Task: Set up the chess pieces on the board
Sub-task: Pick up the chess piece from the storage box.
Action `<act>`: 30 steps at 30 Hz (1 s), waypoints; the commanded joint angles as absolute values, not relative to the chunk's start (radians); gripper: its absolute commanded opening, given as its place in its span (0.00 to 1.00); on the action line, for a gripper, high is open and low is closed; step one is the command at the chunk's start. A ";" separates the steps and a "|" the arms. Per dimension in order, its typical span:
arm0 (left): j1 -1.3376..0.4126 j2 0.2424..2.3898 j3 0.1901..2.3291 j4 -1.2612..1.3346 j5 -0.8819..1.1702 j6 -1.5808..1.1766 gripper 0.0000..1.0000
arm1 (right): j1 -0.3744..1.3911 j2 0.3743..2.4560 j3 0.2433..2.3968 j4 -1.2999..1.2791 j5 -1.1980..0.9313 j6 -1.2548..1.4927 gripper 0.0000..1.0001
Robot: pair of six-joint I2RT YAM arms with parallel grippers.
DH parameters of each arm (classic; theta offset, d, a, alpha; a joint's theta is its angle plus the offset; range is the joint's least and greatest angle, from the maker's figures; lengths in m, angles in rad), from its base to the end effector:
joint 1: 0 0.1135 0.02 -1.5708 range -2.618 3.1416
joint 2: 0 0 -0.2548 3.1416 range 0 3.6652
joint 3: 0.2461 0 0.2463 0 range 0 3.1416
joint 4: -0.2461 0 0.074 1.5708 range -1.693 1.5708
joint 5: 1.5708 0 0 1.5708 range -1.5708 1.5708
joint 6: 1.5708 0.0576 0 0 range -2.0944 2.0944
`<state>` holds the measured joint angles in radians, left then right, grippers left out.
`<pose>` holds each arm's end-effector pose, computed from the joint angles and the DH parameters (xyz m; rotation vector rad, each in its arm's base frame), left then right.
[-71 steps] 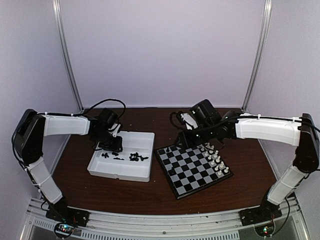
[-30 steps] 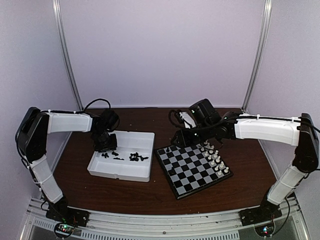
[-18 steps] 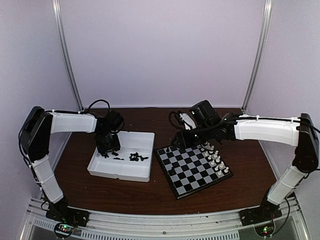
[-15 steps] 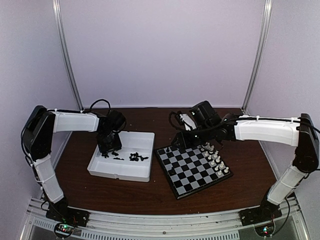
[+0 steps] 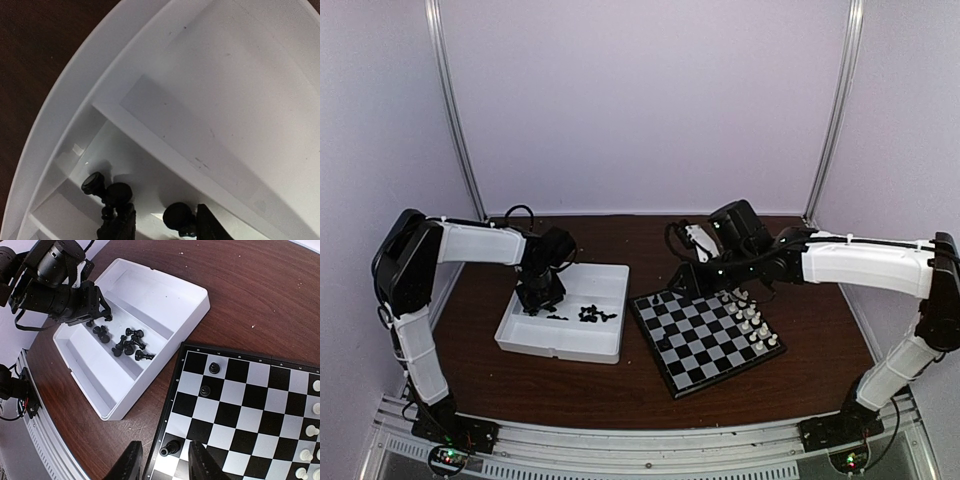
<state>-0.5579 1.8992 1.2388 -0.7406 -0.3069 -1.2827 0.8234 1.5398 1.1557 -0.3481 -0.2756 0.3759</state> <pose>0.3057 -0.1702 0.1285 -1.0252 2.6002 0.0725 0.2280 0.2691 0.2478 -0.6907 2.3534 0.8960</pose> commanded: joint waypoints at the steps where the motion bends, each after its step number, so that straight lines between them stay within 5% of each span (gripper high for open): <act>1: -0.563 1.940 1.263 -0.758 -0.297 -1.372 0.41 | 0.825 1.504 1.137 -0.352 -0.268 0.357 0.35; 10: -0.564 1.974 1.274 -0.756 -0.290 -1.450 0.38 | 0.824 1.486 1.129 -0.358 -0.282 0.353 0.35; 22: -0.565 1.950 1.257 -0.724 -0.300 -1.454 0.17 | 0.824 1.488 1.135 -0.350 -0.298 0.362 0.35; 30: -0.565 1.860 1.243 -0.669 -0.301 -1.423 0.16 | 0.824 1.503 1.153 -0.353 -0.316 0.365 0.35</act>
